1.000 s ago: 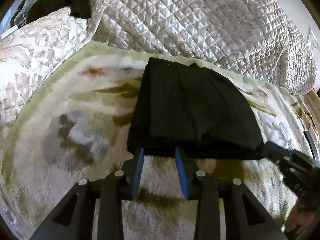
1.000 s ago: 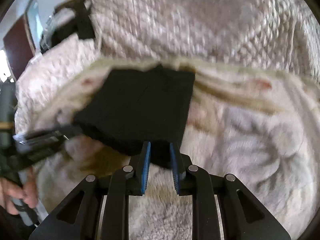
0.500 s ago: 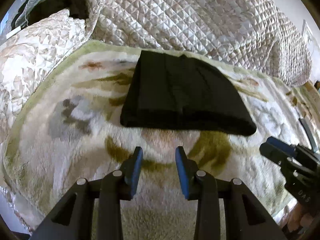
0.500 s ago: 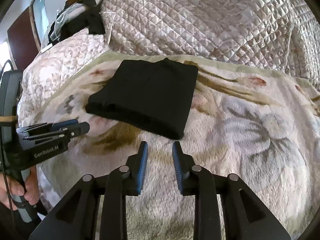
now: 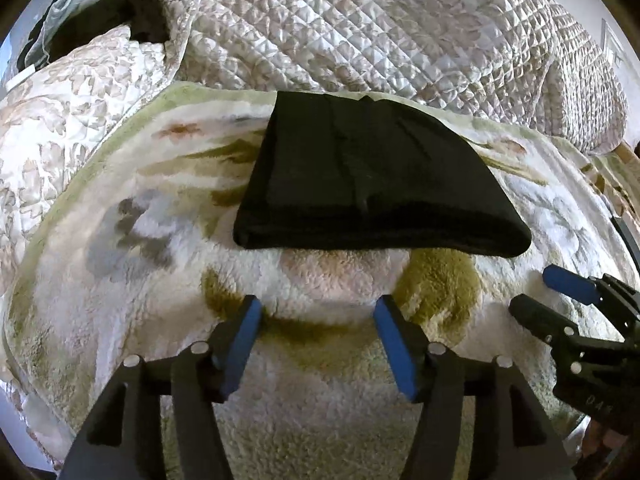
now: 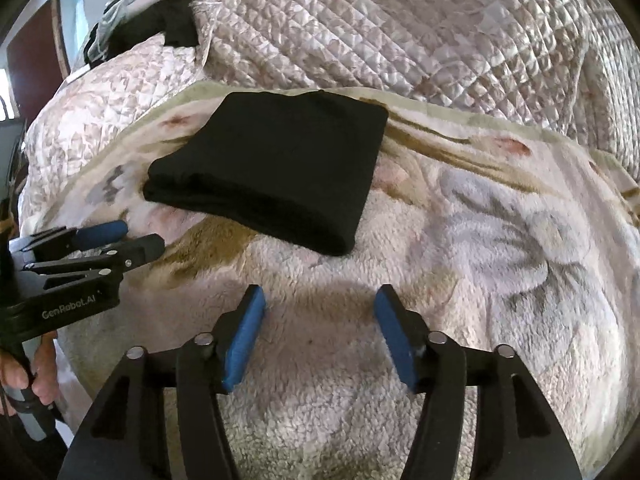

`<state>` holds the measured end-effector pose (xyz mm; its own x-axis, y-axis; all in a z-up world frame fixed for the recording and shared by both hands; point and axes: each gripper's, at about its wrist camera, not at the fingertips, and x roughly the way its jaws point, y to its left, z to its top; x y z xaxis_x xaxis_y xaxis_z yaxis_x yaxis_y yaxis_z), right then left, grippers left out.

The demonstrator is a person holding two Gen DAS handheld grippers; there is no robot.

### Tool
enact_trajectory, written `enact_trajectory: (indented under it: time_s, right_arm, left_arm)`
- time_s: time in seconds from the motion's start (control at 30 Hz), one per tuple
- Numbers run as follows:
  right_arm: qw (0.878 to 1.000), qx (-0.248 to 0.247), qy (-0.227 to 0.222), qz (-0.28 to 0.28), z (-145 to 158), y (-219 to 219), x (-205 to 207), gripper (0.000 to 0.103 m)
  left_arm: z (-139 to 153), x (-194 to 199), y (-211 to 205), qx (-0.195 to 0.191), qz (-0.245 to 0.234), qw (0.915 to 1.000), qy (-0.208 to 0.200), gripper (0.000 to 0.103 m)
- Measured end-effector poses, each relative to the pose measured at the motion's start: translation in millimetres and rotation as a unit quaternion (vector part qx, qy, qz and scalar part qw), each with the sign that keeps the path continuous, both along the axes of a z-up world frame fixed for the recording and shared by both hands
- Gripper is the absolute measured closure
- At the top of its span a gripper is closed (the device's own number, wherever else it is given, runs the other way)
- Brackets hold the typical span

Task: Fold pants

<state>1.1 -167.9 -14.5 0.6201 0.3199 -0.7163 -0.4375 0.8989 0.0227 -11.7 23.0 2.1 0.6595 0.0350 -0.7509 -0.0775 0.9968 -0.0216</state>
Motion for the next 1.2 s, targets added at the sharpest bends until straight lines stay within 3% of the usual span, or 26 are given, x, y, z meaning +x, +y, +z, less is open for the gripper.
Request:
enact_trajectory:
  time_s: [1.2]
  right_arm:
    - [1.000, 0.005, -0.011, 0.002, -0.4, -1.0, -1.1, 0.038]
  left_arm:
    - [-2.6, 0.2, -0.6, 0.005, -0.001, 1.0000, 0.001, 0.037]
